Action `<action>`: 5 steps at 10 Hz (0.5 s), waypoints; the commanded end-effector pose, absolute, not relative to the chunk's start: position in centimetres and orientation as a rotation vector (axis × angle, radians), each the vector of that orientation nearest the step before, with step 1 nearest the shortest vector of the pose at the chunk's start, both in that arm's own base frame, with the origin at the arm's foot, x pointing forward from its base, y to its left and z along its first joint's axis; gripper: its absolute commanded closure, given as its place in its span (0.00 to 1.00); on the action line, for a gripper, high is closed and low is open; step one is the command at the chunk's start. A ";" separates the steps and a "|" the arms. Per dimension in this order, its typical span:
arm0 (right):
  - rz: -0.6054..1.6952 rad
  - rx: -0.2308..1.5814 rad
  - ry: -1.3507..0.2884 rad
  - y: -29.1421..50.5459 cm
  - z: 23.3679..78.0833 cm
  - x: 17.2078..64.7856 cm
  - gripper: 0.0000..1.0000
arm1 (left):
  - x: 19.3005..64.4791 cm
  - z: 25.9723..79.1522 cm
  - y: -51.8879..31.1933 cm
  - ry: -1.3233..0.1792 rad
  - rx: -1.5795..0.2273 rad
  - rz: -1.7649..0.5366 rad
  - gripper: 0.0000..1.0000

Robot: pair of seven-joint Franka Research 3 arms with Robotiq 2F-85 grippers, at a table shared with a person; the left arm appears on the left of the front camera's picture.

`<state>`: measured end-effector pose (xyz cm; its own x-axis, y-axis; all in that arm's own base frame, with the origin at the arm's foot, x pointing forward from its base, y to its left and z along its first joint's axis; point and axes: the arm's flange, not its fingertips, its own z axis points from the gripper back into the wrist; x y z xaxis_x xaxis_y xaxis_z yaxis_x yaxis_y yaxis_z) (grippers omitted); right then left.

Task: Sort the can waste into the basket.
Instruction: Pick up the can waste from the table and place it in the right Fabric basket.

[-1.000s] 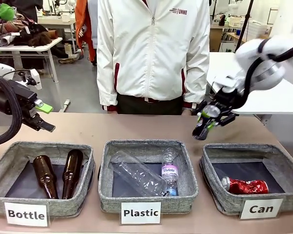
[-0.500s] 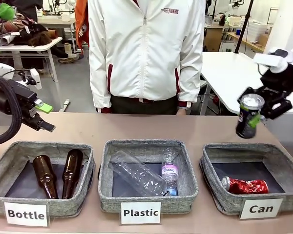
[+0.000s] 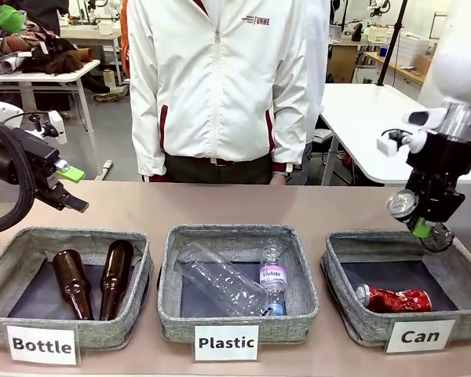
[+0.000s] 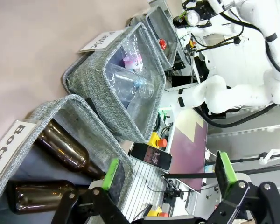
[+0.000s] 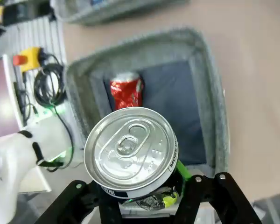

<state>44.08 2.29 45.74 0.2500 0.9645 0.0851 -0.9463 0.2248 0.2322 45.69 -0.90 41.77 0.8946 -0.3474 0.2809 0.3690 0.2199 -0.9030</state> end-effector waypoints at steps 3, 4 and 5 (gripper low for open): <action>1.293 0.243 0.203 2.6 45.0 45.3 1.00 | 45.4 41.9 -1.1 -0.013 -1.241 -0.492 0.00; 1.311 0.235 0.203 2.7 44.9 45.5 0.44 | 45.4 41.9 -1.1 -0.013 -1.241 -0.492 0.00; 1.325 0.231 0.222 2.7 44.7 45.6 0.00 | 45.4 41.9 -1.1 -0.013 -1.241 -0.492 0.00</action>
<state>45.12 2.86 44.05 0.2688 0.9631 -0.0130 -0.9217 0.2611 0.2870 45.69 -0.90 41.77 0.8947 -0.3474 0.2809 0.3689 0.2200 -0.9031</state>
